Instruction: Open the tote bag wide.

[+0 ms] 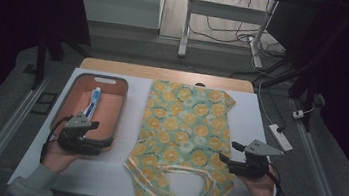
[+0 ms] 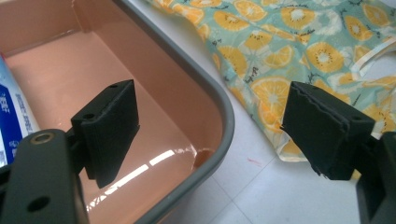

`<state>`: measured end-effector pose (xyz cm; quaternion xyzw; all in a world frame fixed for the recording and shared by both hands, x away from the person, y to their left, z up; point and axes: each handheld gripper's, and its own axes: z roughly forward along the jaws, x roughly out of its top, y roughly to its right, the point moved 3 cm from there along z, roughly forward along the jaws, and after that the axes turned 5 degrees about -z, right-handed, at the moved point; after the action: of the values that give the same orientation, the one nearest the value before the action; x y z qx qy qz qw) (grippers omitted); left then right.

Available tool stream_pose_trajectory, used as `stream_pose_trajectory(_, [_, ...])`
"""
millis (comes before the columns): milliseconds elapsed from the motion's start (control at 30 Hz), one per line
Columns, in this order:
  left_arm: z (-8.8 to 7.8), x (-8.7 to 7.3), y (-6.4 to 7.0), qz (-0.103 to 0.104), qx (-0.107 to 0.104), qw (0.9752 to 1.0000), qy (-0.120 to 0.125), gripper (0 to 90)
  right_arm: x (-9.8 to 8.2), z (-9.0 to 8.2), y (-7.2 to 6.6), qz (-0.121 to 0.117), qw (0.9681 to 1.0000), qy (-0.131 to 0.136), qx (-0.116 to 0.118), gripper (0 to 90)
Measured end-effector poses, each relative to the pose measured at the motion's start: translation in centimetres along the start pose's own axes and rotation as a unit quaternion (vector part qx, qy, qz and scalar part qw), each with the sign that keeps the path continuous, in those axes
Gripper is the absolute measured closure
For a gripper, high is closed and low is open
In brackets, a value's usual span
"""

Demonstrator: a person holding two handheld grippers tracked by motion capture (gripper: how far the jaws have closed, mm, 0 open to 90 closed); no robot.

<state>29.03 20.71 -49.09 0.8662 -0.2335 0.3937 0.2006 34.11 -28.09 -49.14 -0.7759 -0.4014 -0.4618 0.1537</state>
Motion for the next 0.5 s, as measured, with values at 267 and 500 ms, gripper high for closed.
stream_pose_trajectory(267, [-0.1,-0.11,0.3,0.007,-0.001,1.0,0.0,18.7,-0.06,0.07,0.07,0.003,1.0,0.001,0.001,32.1])
stream_pose_trajectory(500, [-0.05,-0.08,0.39,0.008,0.001,1.0,0.0,18.9,-0.2,0.31,-0.03,-0.004,1.0,-0.006,0.0,32.1])
